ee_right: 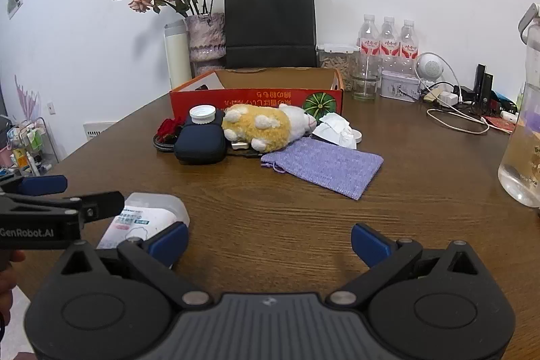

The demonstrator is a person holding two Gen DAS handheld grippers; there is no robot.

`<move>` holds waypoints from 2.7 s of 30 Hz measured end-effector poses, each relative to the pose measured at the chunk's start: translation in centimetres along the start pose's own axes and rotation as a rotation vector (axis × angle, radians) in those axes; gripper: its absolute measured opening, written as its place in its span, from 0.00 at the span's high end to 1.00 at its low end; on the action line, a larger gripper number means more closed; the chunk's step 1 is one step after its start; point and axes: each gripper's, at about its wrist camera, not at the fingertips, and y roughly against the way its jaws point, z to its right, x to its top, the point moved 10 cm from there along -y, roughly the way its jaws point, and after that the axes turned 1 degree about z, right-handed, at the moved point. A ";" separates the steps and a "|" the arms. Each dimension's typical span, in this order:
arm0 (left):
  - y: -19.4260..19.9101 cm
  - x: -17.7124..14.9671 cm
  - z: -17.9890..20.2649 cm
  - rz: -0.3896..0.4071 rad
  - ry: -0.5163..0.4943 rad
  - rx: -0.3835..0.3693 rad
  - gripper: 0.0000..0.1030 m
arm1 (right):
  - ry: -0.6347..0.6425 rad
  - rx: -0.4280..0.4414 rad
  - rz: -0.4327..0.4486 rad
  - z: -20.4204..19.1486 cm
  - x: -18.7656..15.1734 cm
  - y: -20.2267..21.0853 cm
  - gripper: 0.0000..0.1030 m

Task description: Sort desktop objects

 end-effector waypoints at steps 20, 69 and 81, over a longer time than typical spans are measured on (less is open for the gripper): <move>-1.6 -0.8 2.3 -0.075 -0.055 -0.032 0.00 | -0.021 -0.020 -0.035 1.4 -0.9 -0.7 0.00; -8.9 3.6 -1.5 -0.066 0.075 -0.038 0.35 | 0.091 -0.098 -0.109 6.0 4.4 -11.8 0.00; -12.1 4.9 -3.9 -0.068 0.122 -0.047 0.35 | 0.003 -0.115 -0.173 8.3 4.7 -17.2 0.00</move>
